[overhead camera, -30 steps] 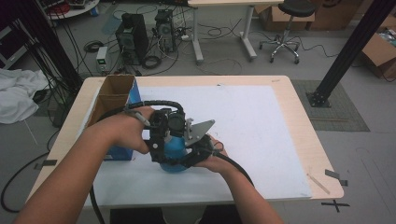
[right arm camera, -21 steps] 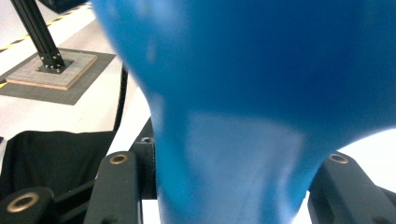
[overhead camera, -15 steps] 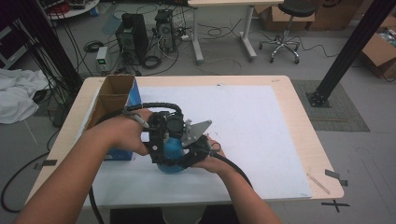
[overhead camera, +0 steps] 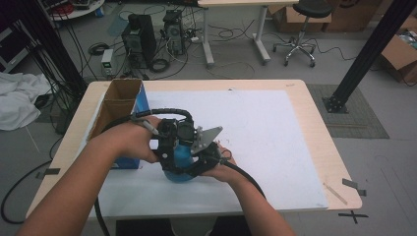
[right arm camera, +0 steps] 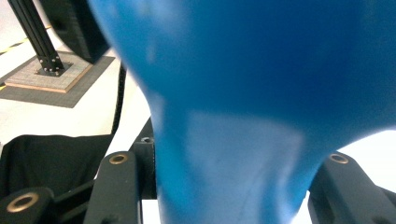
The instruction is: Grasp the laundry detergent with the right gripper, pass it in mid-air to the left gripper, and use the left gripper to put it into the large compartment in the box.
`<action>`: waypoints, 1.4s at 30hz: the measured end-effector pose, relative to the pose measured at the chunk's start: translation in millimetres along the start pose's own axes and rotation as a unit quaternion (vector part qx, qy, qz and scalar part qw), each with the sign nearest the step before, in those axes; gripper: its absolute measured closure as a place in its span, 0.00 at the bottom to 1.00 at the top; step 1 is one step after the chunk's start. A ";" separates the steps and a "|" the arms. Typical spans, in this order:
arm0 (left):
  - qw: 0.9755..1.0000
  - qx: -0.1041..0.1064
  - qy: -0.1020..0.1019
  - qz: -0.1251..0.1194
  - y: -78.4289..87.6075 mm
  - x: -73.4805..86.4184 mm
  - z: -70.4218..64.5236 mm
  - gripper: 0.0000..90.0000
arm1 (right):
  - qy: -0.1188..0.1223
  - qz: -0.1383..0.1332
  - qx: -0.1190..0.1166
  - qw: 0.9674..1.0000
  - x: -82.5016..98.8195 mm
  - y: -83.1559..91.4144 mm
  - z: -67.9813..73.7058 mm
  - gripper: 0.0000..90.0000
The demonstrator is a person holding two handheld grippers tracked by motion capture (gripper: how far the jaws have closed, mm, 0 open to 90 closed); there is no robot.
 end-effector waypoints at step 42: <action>0.999 -0.035 0.007 0.018 1.5 -1.7 -0.9 0.43 | -0.005 0.001 0.009 1.000 0.5 -0.3 0.0 0.52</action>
Point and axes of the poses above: each handheld gripper's, and its own axes: y roughly backward along the jaws, x roughly out of its underside, z roughly to its left, the point moved 6 cm from there along -y, roughly forward along the jaws, and after that the axes turned 10 degrees about x, right-handed, at the moved point
